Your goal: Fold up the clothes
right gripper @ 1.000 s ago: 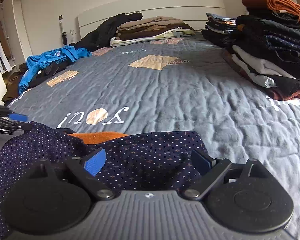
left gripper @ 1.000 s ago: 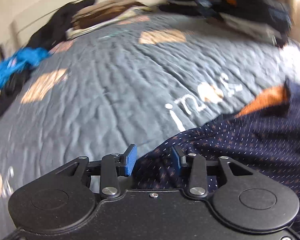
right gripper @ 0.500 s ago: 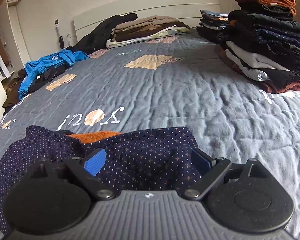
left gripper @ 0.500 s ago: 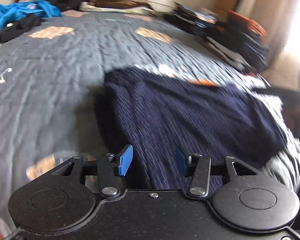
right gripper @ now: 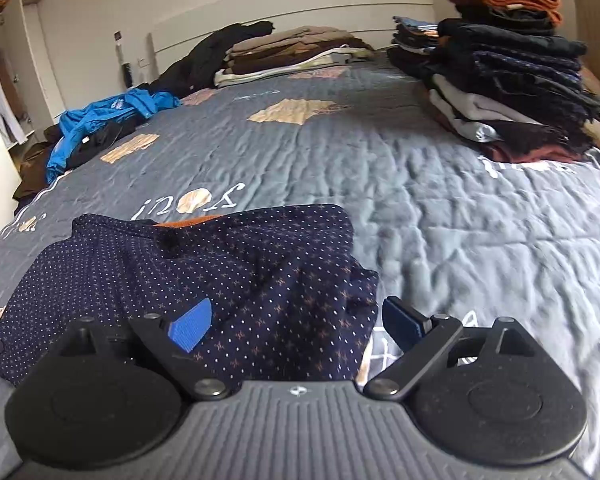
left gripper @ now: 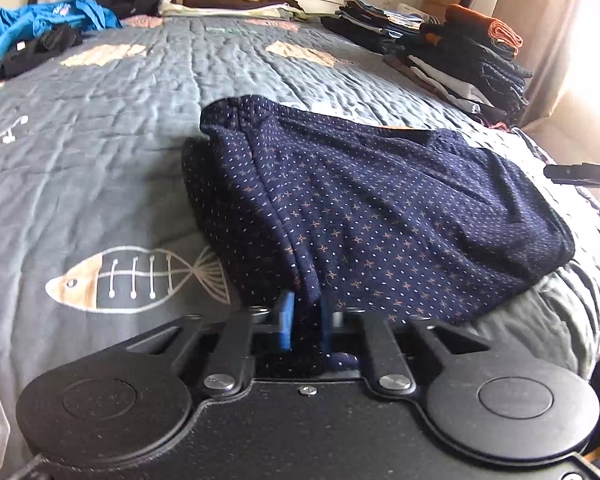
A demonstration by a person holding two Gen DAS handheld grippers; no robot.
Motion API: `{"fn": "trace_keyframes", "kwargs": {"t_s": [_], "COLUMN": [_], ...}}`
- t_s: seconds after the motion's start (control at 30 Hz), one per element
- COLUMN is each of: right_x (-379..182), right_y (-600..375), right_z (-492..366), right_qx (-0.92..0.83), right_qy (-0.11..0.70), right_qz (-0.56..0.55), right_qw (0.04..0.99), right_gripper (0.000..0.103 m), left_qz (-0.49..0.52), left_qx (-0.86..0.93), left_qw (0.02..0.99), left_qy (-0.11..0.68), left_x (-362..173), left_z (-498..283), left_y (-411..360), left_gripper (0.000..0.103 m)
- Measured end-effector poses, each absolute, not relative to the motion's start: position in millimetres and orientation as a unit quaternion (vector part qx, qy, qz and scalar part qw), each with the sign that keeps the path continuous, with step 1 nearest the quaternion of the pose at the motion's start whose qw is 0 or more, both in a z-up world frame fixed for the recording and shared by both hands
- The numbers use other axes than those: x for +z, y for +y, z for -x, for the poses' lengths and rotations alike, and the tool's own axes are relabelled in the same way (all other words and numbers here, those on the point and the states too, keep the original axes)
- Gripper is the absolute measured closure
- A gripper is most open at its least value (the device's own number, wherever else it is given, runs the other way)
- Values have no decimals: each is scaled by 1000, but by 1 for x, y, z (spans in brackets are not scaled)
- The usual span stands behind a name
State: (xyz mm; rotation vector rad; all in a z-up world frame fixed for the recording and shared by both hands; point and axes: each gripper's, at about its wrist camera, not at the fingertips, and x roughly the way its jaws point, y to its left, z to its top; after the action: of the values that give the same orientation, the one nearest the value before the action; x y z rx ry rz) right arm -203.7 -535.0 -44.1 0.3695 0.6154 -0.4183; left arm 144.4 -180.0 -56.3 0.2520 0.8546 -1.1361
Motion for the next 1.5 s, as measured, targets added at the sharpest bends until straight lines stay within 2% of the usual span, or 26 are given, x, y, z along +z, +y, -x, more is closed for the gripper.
{"fn": "trace_keyframes", "kwargs": {"t_s": [0.2, 0.43, 0.5, 0.53, 0.57, 0.63, 0.93, 1.0, 1.07, 1.17, 1.27, 1.33, 1.43, 1.47, 1.5], "right_x": [-41, -40, -41, -42, -43, -43, -51, -55, -60, -67, -74, -78, -83, -85, -85], "right_y": [-521, -516, -518, -520, -521, -524, -530, -527, -521, -516, -515, -515, -517, -518, -520], "right_z": [218, 228, 229, 230, 231, 233, 235, 234, 231, 227, 225, 225, 225, 226, 227], "right_qx": [-183, -157, -157, -157, -155, -148, -126, -112, -97, -89, -79, -75, -85, -86, -87], "right_qy": [307, 330, 339, 343, 348, 356, 408, 414, 421, 426, 428, 429, 429, 426, 423], "right_qz": [-173, -159, -159, -158, -157, -155, -149, -160, -168, -178, -202, -218, -237, -246, -254], "right_qw": [918, 917, 914, 913, 911, 910, 892, 889, 886, 882, 877, 873, 868, 866, 866], "right_gripper": [11, 11, 11, 11, 11, 11, 11, 11, 11, 12, 20, 41, 61, 65, 74], "left_qz": [-56, -99, -106, -102, -100, -98, -116, -118, -119, -120, -119, -123, -128, -127, -125], "left_qx": [-560, -555, -552, -550, -547, -541, -551, -553, -549, -545, -542, -539, -536, -535, -538], "left_qw": [722, 729, 734, 736, 740, 748, 734, 733, 731, 729, 729, 729, 728, 729, 726], "left_qy": [401, 387, 381, 381, 378, 372, 380, 379, 386, 397, 401, 405, 407, 408, 410], "left_x": [-46, -53, -53, -53, -52, -51, -59, -61, -63, -66, -67, -69, -70, -70, -70], "left_z": [-153, -148, -149, -149, -150, -151, -146, -143, -143, -143, -143, -143, -143, -143, -144], "left_y": [-155, -165, -168, -169, -169, -168, -183, -187, -190, -194, -196, -198, -201, -201, -200], "left_gripper": [97, 95, 90, 84, 70, 55, 55, 57, 65, 65, 65, 64, 65, 69, 77]}}
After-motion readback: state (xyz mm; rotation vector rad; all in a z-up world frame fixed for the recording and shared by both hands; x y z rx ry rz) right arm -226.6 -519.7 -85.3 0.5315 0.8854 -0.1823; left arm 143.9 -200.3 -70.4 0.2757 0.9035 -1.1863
